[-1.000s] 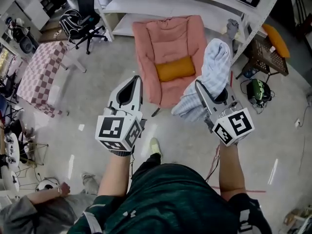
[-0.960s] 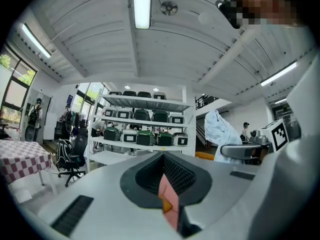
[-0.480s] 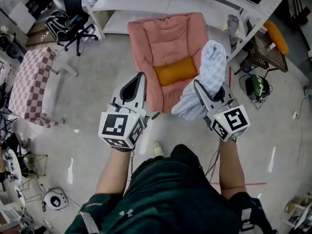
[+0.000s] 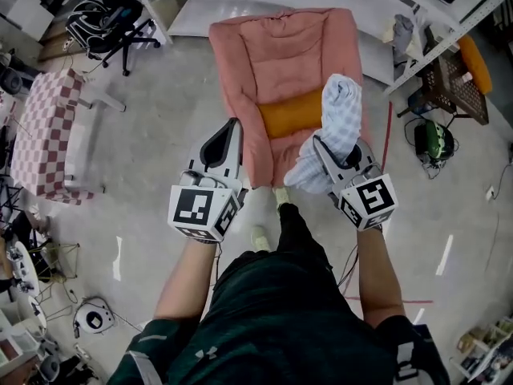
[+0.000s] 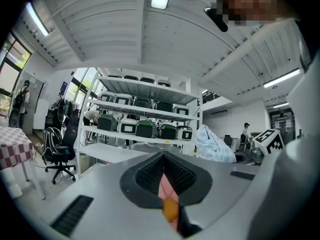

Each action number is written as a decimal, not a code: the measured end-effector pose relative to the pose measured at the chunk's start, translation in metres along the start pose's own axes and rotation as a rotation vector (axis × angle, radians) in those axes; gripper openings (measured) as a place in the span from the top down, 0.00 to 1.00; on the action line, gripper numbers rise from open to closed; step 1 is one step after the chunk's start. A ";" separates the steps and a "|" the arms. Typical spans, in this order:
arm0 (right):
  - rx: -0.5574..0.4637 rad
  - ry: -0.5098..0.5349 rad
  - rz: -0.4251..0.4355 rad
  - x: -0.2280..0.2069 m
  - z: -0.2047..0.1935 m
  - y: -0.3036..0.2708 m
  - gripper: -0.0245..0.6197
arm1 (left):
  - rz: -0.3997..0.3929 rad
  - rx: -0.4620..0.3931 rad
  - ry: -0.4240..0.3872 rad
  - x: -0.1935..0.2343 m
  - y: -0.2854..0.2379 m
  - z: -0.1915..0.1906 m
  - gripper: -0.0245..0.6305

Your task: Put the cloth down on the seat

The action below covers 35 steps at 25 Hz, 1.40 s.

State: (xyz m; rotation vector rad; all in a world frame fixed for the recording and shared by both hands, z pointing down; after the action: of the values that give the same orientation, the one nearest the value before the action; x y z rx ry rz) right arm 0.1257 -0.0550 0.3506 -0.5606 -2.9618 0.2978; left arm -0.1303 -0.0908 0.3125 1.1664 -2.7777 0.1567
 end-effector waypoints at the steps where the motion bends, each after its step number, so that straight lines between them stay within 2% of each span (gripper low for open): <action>1: 0.013 0.001 0.010 -0.005 -0.007 -0.012 0.79 | 0.008 0.008 0.001 0.006 -0.010 -0.004 0.95; 11: 0.191 -0.004 0.149 -0.042 -0.105 -0.121 0.79 | 0.064 0.101 0.032 0.058 -0.088 -0.072 0.95; 19: 0.361 -0.011 0.229 -0.049 -0.174 -0.191 0.79 | 0.092 0.155 0.089 0.101 -0.134 -0.127 0.95; 29: 0.513 -0.062 0.285 -0.056 -0.257 -0.276 0.78 | 0.126 0.234 0.151 0.141 -0.181 -0.183 0.95; 35: 0.577 -0.026 0.311 -0.059 -0.302 -0.314 0.77 | 0.129 0.262 0.186 0.154 -0.196 -0.208 0.95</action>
State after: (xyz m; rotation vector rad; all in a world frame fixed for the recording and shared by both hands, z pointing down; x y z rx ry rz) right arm 0.1145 -0.3112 0.7073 -0.9192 -2.6014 1.1390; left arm -0.0816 -0.3063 0.5508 0.9633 -2.7236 0.6248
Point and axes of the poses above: the fingertips, and each gripper's own axes: y backward along the fingers, x to its left, z out of its top, the point moved 9 cm from there along y, backward along the fingers, and after that the axes turned 10 degrees about -z, right-handed, at the moved point
